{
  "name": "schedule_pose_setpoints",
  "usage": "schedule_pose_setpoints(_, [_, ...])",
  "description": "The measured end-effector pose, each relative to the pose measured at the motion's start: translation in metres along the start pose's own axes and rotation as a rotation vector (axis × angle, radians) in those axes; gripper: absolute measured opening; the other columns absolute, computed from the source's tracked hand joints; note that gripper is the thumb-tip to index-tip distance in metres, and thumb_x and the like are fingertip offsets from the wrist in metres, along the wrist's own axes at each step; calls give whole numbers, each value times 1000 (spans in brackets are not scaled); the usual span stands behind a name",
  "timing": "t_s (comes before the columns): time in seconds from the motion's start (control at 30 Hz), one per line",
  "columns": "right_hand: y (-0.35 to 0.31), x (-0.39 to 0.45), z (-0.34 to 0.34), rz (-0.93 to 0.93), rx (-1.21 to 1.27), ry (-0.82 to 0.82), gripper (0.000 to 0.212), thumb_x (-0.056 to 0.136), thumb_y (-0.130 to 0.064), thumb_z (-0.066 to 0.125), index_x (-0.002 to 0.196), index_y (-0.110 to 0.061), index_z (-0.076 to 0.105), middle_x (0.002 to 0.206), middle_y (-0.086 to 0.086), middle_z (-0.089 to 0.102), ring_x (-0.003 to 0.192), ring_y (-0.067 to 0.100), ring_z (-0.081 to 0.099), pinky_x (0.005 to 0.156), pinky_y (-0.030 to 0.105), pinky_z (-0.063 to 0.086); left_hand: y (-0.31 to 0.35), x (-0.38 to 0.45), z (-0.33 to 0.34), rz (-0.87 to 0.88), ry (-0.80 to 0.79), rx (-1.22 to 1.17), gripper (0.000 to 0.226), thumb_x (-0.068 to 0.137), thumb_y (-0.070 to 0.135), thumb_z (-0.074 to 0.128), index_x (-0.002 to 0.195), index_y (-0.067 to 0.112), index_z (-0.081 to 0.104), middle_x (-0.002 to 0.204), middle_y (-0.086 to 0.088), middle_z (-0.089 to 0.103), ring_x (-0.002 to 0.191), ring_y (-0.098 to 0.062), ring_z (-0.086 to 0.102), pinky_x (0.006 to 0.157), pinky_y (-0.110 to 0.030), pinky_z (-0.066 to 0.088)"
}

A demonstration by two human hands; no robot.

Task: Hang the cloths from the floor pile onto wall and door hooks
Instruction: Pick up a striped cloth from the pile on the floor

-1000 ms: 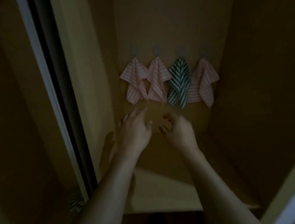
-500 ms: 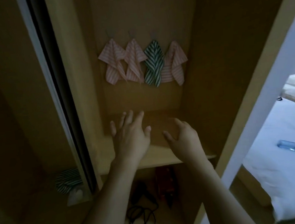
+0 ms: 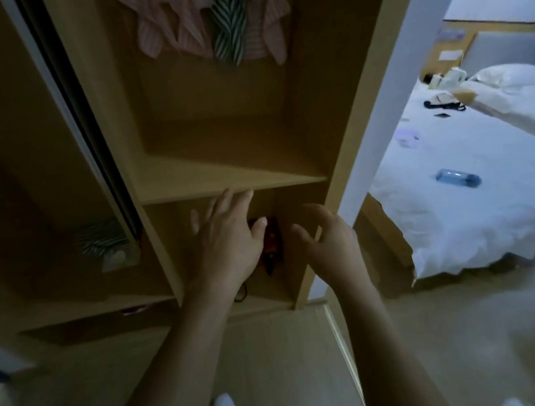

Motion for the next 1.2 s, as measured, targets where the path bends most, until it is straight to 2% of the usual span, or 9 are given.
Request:
schedule_pose_setpoints(0.13, [16, -43, -7, 35, 1, 3, 43, 91, -42, 58, 132, -30, 50, 122, -3, 59, 112, 16, 57, 83, 22, 37, 8, -38, 10, 14, -70, -2, 58, 97, 48, 44, 150, 37, 24, 161, 4, 18, 149, -18, 8, 120, -52, 3])
schedule_pose_setpoints(0.27, [25, -77, -20, 108, -27, 28, 48, 91, -43, 58, 136, -27, 48, 124, 0, 58, 109, 15, 58, 81, 23, 42, 22, -60, 22, 91, -139, -21, 57, 98, 47, 44, 150, 37, 24, 161, 3, 18, 149, -18, 8, 121, -51, 4])
schedule_pose_setpoints(0.33, [28, -90, -29, 162, -11, 56, 49, 92, -42, 58, 137, -26, 47, 128, 1, 57, 113, 15, 56, 86, 26, 45, 31, -67, 28, 140, -176, -36, 56, 98, 46, 45, 150, 37, 24, 161, 3, 18, 149, -19, 8, 121, -50, 5])
schedule_pose_setpoints(0.47, [30, -114, -47, 258, -33, 165, 49, 92, -41, 58, 137, -22, 49, 134, -1, 55, 124, 15, 49, 97, 30, 42, 51, -76, 36, 253, -236, -87, 57, 97, 45, 47, 149, 35, 27, 160, 2, 22, 148, -21, 15, 121, -47, 11])
schedule_pose_setpoints(0.6, [30, -144, -51, 371, -14, 253, 47, 91, -36, 62, 133, -20, 52, 131, 1, 57, 120, 14, 51, 88, 20, 36, 60, -94, 44, 353, -301, -137, 57, 96, 44, 51, 148, 35, 31, 158, 2, 26, 146, -21, 21, 117, -44, 19])
schedule_pose_setpoints(0.77, [45, -203, -51, 516, -86, 325, 51, 89, -41, 61, 135, -24, 51, 130, 0, 57, 120, 14, 52, 87, 21, 36, 68, -132, 72, 489, -421, -206, 55, 94, 45, 53, 146, 33, 36, 154, 0, 34, 142, -21, 29, 113, -44, 28])
schedule_pose_setpoints(0.97, [80, -280, -77, 718, -122, 450, 51, 86, -40, 64, 133, -22, 53, 129, 1, 59, 118, 18, 54, 97, 31, 42, 107, -193, 97, 683, -594, -243, 56, 94, 46, 52, 146, 33, 34, 154, 0, 34, 141, -20, 32, 111, -43, 31])
schedule_pose_setpoints(1.2, [120, -331, -114, 835, -85, 578, 54, 85, -39, 66, 135, -24, 51, 136, -1, 53, 124, 15, 48, 100, 29, 37, 160, -238, 109, 830, -671, -246, 54, 94, 42, 56, 144, 31, 39, 153, 1, 35, 139, -20, 35, 108, -41, 33])
Point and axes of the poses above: each hand's wrist, its own x-axis towards the middle knuckle, its own z-axis out of the palm, y = z × x, the point moved 4 cm from there along x, towards the middle knuckle
